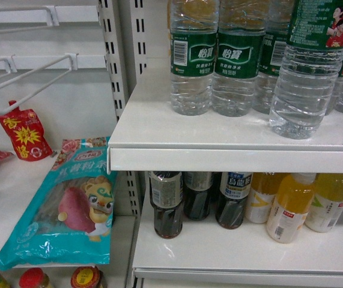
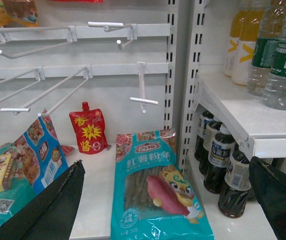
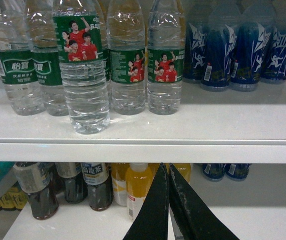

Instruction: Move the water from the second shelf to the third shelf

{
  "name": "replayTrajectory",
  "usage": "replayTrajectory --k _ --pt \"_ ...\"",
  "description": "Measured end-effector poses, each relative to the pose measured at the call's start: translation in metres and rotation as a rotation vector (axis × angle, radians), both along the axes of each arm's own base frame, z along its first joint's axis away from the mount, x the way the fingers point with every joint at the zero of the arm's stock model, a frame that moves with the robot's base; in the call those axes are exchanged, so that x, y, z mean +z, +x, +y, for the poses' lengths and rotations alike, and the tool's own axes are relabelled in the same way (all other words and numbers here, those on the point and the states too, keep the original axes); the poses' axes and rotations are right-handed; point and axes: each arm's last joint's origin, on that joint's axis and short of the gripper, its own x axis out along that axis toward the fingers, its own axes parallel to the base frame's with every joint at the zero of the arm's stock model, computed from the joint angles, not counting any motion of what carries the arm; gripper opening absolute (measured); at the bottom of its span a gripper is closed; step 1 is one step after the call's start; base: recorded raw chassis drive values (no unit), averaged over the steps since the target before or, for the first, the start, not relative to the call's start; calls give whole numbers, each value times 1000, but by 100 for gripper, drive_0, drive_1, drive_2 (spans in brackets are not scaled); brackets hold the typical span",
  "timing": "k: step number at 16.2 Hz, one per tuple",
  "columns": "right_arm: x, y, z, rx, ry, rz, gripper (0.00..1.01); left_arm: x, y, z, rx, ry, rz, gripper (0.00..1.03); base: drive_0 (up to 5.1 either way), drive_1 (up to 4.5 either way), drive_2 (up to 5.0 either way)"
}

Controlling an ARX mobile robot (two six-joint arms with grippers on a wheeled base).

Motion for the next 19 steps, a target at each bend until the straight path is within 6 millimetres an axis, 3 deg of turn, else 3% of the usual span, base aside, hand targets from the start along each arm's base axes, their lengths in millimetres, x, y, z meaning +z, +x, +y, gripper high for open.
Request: replayTrajectory --k 6,12,17,18,19 --pt "0 0 0 0 0 3 2 0 0 0 0 0 0 98 0 0 0" --pt "0 0 0 0 0 3 27 0 0 0 0 0 0 98 0 0 0" --pt "0 0 0 0 0 3 92 0 0 0 0 0 0 98 0 0 0" --pt "0 0 0 0 0 3 100 0 0 0 0 0 0 98 0 0 0" --pt "0 0 0 0 0 3 97 0 0 0 0 0 0 98 0 0 0"
